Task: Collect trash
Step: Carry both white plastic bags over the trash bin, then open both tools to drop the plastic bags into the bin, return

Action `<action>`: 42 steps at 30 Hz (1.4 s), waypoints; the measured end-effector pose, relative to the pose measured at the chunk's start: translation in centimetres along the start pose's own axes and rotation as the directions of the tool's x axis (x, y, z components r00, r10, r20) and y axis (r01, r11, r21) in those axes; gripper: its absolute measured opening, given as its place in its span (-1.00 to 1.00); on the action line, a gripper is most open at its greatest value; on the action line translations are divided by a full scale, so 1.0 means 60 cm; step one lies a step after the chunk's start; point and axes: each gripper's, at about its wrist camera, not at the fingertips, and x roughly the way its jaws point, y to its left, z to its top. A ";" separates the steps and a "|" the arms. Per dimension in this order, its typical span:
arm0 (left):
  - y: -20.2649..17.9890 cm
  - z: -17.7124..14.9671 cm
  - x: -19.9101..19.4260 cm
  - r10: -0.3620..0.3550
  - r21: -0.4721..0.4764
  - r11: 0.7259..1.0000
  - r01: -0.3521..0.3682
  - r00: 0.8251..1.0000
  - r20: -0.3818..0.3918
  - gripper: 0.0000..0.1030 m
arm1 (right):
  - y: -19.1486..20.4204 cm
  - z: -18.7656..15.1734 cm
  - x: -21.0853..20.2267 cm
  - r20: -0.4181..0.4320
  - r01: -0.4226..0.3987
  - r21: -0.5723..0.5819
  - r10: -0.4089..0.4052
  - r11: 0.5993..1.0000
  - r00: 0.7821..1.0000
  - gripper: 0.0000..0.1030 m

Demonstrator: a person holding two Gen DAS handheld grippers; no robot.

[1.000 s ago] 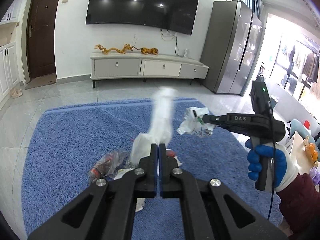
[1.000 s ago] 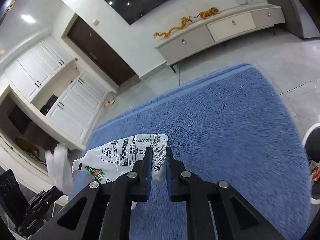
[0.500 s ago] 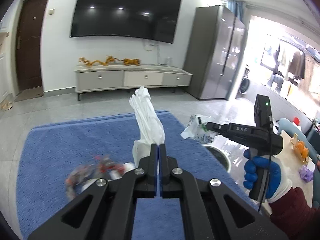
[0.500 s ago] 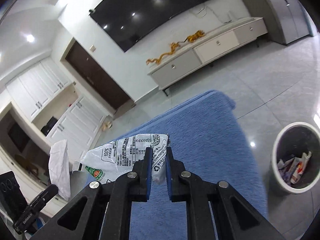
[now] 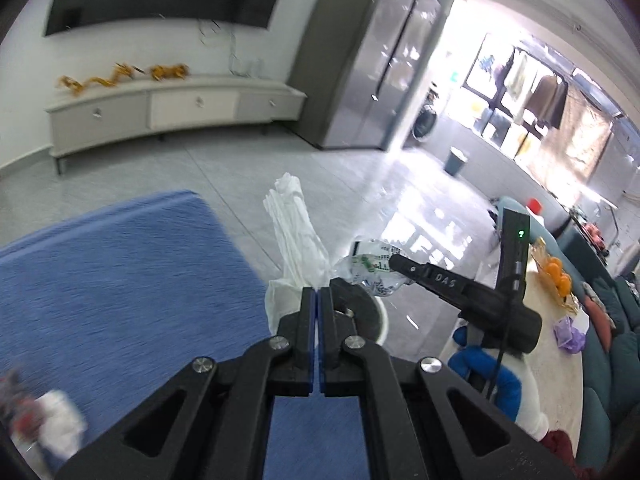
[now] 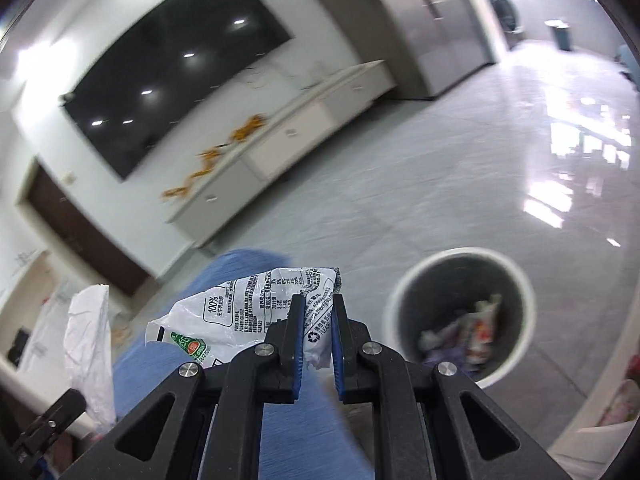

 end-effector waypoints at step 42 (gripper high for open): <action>-0.087 0.080 0.308 -0.025 -0.076 0.997 0.011 0.982 -0.189 -0.93 | -0.087 0.049 0.126 -0.009 0.289 -0.065 -0.290 0.955 0.957 -0.47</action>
